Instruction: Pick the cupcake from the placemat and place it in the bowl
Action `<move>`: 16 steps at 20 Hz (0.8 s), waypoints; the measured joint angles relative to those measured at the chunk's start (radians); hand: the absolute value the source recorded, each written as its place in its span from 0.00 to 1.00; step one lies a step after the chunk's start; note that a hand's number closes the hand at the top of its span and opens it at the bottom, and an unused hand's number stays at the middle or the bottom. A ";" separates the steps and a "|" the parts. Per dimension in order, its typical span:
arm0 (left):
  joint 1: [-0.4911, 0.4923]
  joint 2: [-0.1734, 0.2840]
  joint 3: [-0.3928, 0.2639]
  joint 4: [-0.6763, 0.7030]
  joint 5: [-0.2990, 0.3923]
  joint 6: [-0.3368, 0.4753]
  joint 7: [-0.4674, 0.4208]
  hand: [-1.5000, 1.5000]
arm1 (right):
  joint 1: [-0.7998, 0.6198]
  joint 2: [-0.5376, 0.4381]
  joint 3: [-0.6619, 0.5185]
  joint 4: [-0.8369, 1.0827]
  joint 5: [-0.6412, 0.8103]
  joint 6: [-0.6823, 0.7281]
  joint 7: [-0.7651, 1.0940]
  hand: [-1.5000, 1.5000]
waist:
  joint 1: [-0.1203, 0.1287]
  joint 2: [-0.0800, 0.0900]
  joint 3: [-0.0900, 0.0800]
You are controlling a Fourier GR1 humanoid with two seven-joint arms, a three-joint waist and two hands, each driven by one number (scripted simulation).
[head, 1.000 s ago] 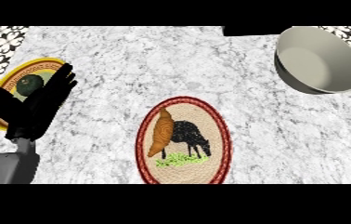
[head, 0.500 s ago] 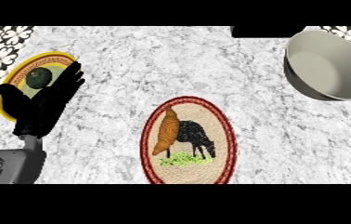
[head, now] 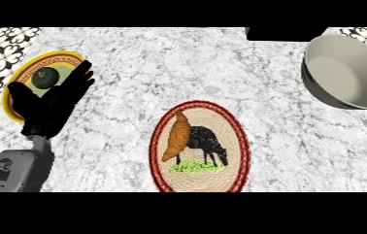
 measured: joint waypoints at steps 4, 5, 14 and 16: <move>-0.001 0.000 0.005 -0.009 -0.004 -0.001 0.013 0.50 | -0.084 0.035 0.040 -0.047 -0.037 0.036 0.086 1.00 | 0.002 -0.001 -0.001; -0.005 0.001 0.008 0.011 -0.006 -0.012 0.001 0.50 | -0.110 0.039 0.049 -0.053 -0.044 0.047 0.108 1.00 | 0.001 0.000 -0.001; 0.002 -0.009 0.024 0.016 -0.019 -0.025 -0.005 0.50 | -0.346 0.179 0.142 -0.135 -0.064 0.088 0.326 1.00 | 0.003 -0.001 -0.002; -0.017 -0.015 0.022 0.011 -0.023 -0.019 0.015 0.50 | -0.407 0.221 0.174 -0.129 -0.040 0.077 0.369 1.00 | 0.004 0.000 -0.001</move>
